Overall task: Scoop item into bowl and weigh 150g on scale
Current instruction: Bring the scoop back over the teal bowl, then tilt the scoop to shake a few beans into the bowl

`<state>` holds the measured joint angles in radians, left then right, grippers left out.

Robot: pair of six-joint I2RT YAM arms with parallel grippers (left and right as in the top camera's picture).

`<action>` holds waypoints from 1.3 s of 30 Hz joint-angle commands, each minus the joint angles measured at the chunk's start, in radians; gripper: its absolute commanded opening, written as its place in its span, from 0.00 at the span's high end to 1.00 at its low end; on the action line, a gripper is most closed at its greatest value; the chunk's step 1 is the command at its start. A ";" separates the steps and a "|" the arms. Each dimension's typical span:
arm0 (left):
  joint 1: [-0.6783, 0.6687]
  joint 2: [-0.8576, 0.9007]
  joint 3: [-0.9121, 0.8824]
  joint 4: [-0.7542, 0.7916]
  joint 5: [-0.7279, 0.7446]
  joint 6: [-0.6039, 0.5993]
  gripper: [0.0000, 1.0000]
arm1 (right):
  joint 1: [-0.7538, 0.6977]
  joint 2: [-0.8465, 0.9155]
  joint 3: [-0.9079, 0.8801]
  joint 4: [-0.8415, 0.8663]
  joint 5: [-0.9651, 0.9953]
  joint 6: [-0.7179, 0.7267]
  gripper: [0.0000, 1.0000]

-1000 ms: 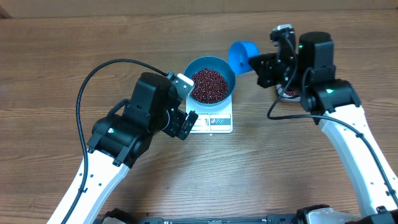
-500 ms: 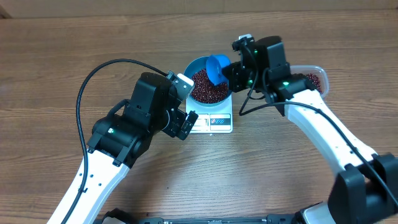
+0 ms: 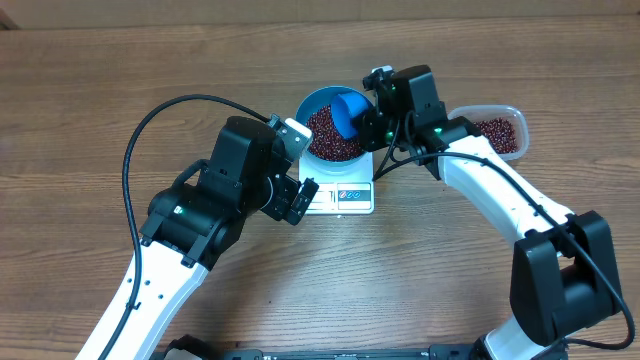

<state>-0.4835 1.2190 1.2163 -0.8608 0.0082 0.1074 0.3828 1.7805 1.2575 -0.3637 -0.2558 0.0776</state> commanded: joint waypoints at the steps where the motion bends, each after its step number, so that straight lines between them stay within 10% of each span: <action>1: 0.006 0.005 0.023 0.003 0.011 0.012 0.00 | 0.047 0.015 0.007 -0.004 0.011 -0.003 0.96; 39: 0.006 0.005 0.023 0.003 0.011 0.012 0.01 | 0.071 -0.182 0.007 -0.026 0.092 -0.065 0.96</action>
<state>-0.4835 1.2190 1.2163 -0.8608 0.0082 0.1074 0.4530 1.6165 1.2575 -0.3916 -0.1921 0.0669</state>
